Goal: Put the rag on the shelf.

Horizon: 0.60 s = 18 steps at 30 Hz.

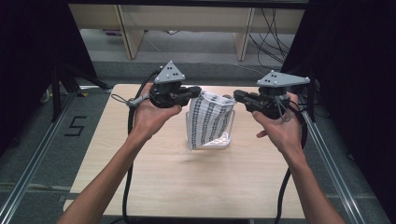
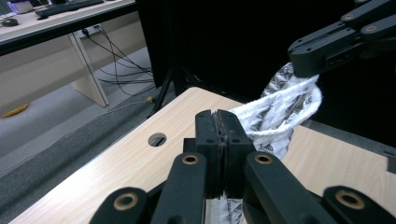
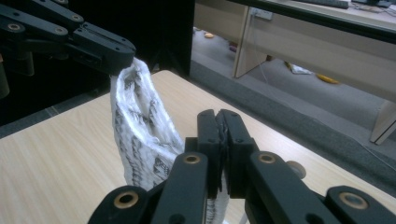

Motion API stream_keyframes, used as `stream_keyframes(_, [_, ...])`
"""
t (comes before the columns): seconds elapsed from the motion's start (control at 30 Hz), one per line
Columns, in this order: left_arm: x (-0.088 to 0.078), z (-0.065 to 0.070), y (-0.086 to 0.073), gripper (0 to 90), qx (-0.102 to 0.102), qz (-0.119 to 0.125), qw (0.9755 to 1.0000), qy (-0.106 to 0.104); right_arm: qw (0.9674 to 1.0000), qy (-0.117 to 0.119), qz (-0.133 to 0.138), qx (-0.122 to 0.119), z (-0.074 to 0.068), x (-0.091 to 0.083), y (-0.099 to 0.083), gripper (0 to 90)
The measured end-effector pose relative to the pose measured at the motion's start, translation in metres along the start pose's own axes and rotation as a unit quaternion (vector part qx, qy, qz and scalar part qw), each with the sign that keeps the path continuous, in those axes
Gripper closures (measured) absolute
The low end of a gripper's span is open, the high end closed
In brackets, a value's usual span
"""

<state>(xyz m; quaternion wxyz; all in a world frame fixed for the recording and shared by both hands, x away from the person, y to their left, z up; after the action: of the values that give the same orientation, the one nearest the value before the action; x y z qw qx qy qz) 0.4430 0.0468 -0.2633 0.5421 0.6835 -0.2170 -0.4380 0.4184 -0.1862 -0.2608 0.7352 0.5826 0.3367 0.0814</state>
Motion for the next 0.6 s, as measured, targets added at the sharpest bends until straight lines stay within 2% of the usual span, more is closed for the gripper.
stream_keyframes(0.13, [0.003, -0.006, 0.005, 88.0, -0.003, 0.002, 1.0000, 0.006, 0.9999, -0.012, 0.004, -0.001, 0.006, 0.005, 0.009, 88.2])
stream_keyframes(0.27, [0.008, -0.020, 0.015, 87.9, -0.011, 0.011, 0.9997, 0.019, 0.9998, -0.019, 0.007, 0.003, 0.013, 0.013, 0.019, 88.2])
stream_keyframes(0.4, [0.012, -0.027, 0.020, 87.9, -0.010, 0.012, 0.9994, 0.032, 0.9995, -0.030, 0.009, 0.002, 0.019, 0.020, 0.026, 88.2])
stream_keyframes(0.43, [0.017, -0.033, 0.023, 87.9, -0.010, 0.017, 0.9993, 0.030, 0.9994, -0.033, 0.009, 0.010, 0.023, 0.026, 0.030, 88.2])
stream_keyframes(0.47, [0.017, -0.033, 0.023, 87.9, -0.010, 0.017, 0.9993, 0.030, 0.9993, -0.033, 0.006, 0.017, 0.025, 0.028, 0.031, 88.2])
stream_keyframes(0.5, [0.019, -0.037, 0.023, 87.9, -0.016, 0.017, 0.9992, 0.033, 0.9993, -0.033, 0.006, 0.017, 0.025, 0.028, 0.031, 88.2])
stream_keyframes(0.53, [0.024, -0.043, 0.022, 87.9, -0.025, 0.015, 0.9989, 0.036, 0.9990, -0.035, 0.002, 0.027, 0.028, 0.034, 0.033, 88.2])
stream_keyframes(0.57, [0.024, -0.043, 0.022, 87.9, -0.025, 0.015, 0.9989, 0.036, 0.9990, -0.041, 0.006, 0.019, 0.032, 0.038, 0.034, 88.2])
stream_keyframes(0.6, [0.027, -0.046, 0.022, 87.9, -0.028, 0.015, 0.9988, 0.037, 0.9989, -0.041, 0.003, 0.022, 0.034, 0.041, 0.035, 88.2])
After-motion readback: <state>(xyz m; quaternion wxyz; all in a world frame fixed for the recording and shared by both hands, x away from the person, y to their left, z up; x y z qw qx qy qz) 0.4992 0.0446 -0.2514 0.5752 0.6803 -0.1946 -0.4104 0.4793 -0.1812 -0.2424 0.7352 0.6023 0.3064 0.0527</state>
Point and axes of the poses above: each handheld gripper's, and its own axes: x roughly forward along the jaws, y roughly out of its top, z roughly to its right, the point moved 3 cm from there along x, roughly forward along the jaws, and after that the axes turned 6 degrees about -y, right-handed, at the moved point
